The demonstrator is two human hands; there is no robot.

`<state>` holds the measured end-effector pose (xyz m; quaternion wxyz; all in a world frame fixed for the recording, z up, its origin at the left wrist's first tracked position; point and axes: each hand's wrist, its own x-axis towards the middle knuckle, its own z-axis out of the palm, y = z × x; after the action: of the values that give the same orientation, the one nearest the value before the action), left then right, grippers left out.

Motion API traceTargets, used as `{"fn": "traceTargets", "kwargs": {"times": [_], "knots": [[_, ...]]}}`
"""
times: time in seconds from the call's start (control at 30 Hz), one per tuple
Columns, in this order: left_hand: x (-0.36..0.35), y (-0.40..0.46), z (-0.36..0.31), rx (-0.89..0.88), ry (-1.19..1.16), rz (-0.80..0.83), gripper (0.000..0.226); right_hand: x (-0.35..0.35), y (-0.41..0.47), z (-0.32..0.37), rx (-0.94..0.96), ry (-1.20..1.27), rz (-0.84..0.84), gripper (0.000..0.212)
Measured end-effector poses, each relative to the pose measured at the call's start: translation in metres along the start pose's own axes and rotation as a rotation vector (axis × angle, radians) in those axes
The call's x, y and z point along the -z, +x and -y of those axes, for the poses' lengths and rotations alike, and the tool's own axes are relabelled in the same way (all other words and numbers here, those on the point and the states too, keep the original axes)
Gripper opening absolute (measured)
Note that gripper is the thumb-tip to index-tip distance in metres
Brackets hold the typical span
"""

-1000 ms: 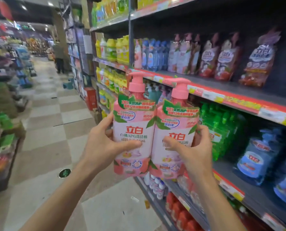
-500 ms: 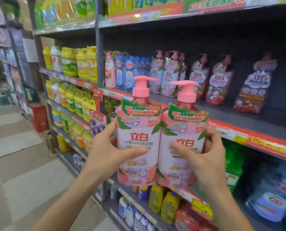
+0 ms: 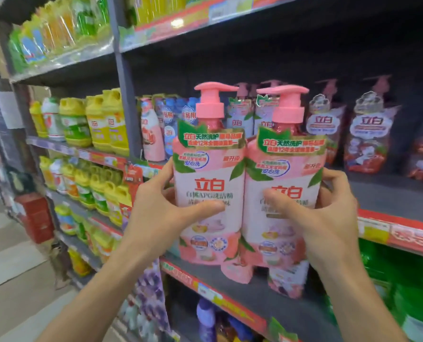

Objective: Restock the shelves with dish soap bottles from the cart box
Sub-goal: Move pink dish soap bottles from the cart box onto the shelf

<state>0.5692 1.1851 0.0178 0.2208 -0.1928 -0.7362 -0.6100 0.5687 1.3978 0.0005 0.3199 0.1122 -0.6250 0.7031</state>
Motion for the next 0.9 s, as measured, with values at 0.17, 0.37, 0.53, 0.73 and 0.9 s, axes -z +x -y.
{"fn": "traceTargets", "kwargs": {"times": [0.17, 0.37, 0.53, 0.73, 0.9], "knots": [[0.026, 0.057, 0.023, -0.046, -0.029, 0.026, 0.058, -0.043, 0.039, -0.011, 0.025, -0.005, -0.045, 0.064], [0.042, 0.117, 0.055, -0.113, -0.109, 0.096, 0.059, -0.083, 0.072, -0.025, 0.106, -0.046, -0.162, 0.066], [0.042, 0.167, 0.072, -0.180, -0.203, 0.164, 0.061, -0.101, 0.102, -0.032, 0.163, -0.093, -0.262, 0.068], [0.030, 0.228, 0.092, -0.252, -0.237, 0.233, 0.055, -0.113, 0.137, -0.038, 0.231, -0.113, -0.357, 0.063], [0.013, 0.259, 0.114, -0.261, -0.263, 0.266, 0.055, -0.116, 0.158, -0.050, 0.228, -0.169, -0.384, 0.062]]}}
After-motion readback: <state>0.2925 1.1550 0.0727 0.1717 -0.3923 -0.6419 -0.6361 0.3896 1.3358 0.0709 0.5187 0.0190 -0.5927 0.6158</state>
